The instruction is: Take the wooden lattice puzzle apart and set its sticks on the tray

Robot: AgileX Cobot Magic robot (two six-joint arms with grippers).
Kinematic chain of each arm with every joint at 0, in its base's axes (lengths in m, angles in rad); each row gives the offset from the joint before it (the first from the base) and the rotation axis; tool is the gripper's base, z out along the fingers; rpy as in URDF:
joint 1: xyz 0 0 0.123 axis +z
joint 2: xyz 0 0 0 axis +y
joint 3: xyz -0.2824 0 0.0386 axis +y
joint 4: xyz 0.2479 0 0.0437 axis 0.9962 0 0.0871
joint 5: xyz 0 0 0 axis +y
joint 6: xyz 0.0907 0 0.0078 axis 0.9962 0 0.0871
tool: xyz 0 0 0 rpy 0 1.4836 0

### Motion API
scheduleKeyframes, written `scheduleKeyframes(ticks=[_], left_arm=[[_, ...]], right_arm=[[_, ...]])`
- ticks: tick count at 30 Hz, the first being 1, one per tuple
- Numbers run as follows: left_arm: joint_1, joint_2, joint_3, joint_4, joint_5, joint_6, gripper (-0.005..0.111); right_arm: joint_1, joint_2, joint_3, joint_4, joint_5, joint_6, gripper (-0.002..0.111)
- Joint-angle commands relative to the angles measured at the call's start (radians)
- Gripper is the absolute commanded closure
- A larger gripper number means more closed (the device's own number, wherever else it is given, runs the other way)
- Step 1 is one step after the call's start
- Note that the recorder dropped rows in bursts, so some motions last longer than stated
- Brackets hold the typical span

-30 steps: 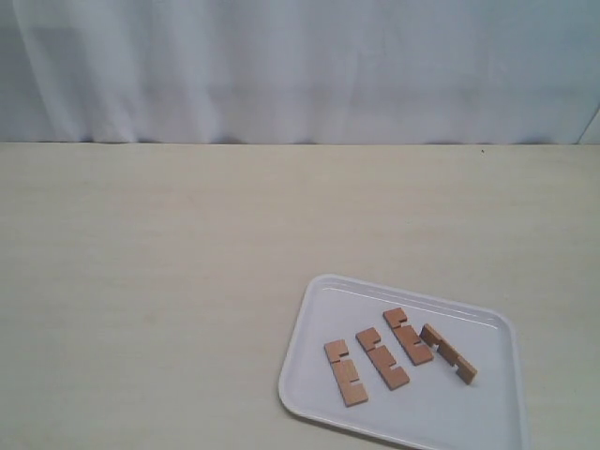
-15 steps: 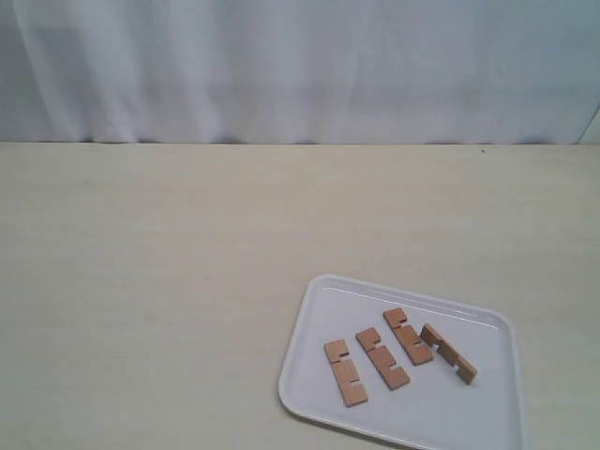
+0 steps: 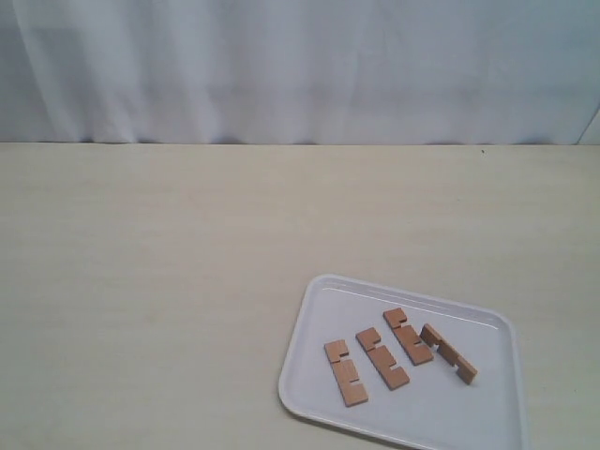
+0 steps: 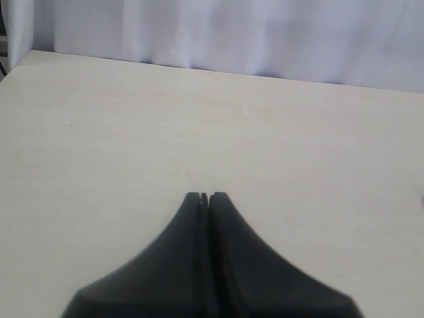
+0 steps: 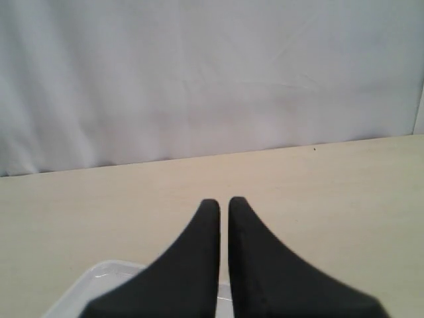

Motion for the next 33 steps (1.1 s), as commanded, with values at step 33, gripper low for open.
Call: scheduleKeyframes(ticks=[33], left_arm=[[0.001,-0.001,0.002,0.0,-0.002,0.001,0.107]], right_arm=[[0.002,-0.005,0.003,-0.124,0.211,-0.009,0.104]])
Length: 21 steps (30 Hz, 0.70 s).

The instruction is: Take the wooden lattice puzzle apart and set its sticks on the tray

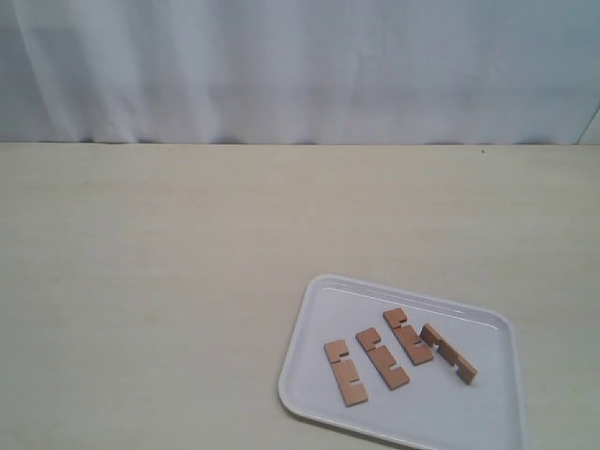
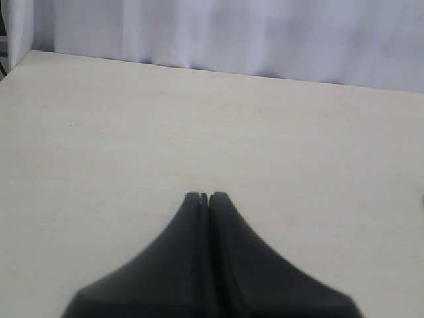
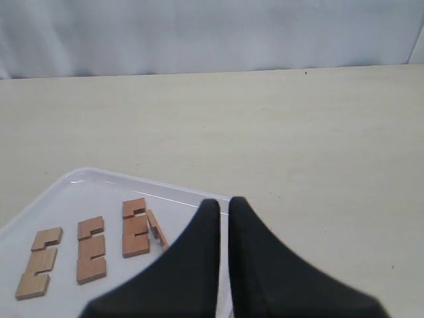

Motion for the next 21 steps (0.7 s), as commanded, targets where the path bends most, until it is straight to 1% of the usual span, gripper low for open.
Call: scheduleKeyframes(ticks=[1,21], left_arm=[[0.001,-0.001,0.002,0.0,-0.002,0.001,0.107],[0.001,-0.001,0.002,0.001,-0.002,0.001,0.107]], right_arm=[[0.002,-0.005,0.002,-0.037,0.0,-0.007,0.104],[0.002,-0.005,0.002,-0.01,0.0,-0.007,0.104]])
